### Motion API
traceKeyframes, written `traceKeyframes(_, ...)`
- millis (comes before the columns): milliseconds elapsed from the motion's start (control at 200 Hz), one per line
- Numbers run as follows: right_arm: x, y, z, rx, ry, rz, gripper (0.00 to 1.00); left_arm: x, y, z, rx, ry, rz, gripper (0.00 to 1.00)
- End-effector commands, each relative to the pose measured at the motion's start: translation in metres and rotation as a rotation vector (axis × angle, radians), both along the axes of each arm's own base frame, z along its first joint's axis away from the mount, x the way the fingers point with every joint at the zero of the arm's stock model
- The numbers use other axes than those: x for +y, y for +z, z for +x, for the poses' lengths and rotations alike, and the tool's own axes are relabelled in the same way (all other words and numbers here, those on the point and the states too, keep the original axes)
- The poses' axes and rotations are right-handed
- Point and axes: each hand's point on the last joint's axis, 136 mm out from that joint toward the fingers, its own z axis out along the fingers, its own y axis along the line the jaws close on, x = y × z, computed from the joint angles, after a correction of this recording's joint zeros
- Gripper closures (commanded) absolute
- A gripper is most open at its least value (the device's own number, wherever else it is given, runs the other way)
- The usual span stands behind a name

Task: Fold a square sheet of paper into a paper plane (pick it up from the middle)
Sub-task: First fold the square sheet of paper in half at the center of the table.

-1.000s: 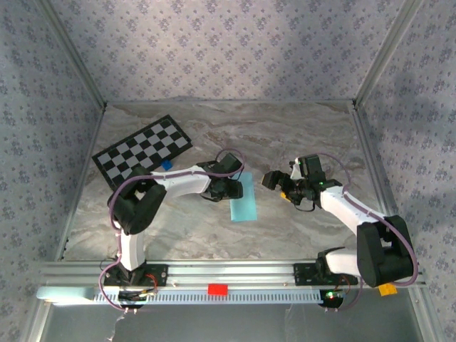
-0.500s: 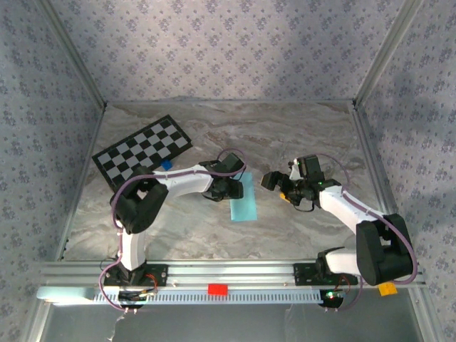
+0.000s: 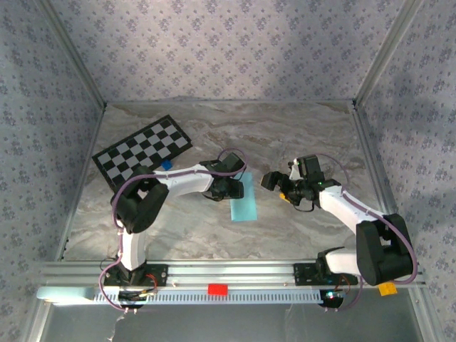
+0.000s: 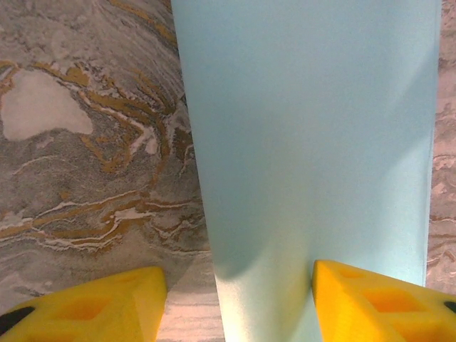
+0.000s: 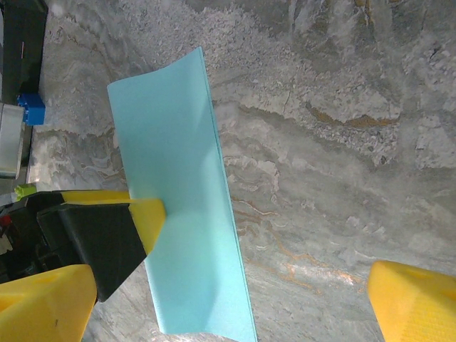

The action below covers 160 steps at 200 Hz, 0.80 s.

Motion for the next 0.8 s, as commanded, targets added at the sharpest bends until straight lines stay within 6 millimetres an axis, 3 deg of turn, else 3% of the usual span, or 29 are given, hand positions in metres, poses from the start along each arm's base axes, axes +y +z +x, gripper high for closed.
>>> traceKeyframes(0,-0.0002,-0.0015,0.0001,0.001,0.013,-0.024,0.00,-0.0069,-0.0292,-0.0047,0.039,-0.034,0.011,0.42)
traceKeyframes(795,0.0062,-0.0050,-0.0022,0.012,0.040,-0.010,0.03,-0.0075,-0.0356,-0.0077,0.055,-0.054,0.020,0.42)
